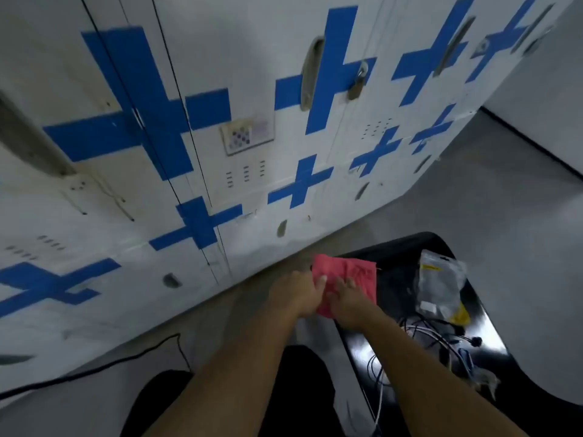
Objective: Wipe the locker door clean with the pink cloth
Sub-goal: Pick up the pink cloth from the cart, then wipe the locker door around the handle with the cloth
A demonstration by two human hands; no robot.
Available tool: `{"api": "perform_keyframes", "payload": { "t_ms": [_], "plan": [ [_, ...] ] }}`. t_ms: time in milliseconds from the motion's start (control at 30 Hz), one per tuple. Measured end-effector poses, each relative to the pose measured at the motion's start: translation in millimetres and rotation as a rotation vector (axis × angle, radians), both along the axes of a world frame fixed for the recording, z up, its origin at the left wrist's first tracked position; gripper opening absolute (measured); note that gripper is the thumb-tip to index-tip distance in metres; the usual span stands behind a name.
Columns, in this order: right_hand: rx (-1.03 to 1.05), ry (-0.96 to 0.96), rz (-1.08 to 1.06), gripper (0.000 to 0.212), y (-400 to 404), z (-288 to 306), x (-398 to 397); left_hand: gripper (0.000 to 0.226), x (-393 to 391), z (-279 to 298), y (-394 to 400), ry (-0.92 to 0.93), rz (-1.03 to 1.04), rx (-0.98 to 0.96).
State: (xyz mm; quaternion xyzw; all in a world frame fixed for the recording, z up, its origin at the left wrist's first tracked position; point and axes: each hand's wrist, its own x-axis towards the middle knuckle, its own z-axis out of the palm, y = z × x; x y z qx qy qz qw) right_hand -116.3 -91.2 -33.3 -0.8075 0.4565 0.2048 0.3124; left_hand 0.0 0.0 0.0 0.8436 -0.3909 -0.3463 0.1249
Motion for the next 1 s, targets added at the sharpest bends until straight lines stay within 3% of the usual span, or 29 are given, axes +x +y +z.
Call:
{"api": "perform_keyframes", "payload": {
  "t_ms": [67, 233, 333, 433, 533, 700, 800, 900, 1000],
  "plan": [
    [-0.028, -0.009, 0.040, 0.062, -1, -13, -9, 0.059, -7, -23, -12, 0.036, 0.089, -0.012],
    [-0.113, -0.076, 0.105, 0.064, 10, -40, -39, 0.040, -46, -70, -31, 0.332, 0.517, -0.173],
    [-0.186, -0.126, 0.122, 0.055, 21, -38, -47, 0.025, -49, -76, -20, 0.283, 0.681, -0.206],
    [-0.132, -0.185, 0.056, 0.048, 34, -26, -46, 0.011, -42, -55, -10, 0.186, 0.542, -0.319],
    [0.087, -0.447, -0.163, 0.029, 51, 7, -27, 0.011, -25, -15, 4, 0.040, 0.299, -0.399],
    [0.860, -0.900, -0.656, 0.057, 80, 45, 26, 0.022, 25, 57, 40, -0.262, -0.062, -0.421],
    [1.136, -1.043, -0.759, 0.069, 102, 66, 72, 0.025, 55, 96, 73, -0.317, -0.060, -0.422],
    [1.271, -1.087, -0.791, 0.073, 134, 101, 121, 0.027, 85, 127, 113, -0.424, -0.021, -0.411],
    [1.214, -1.120, -0.905, 0.051, 169, 135, 166, 0.025, 111, 153, 155, -0.498, -0.006, -0.383]
  ]
}}
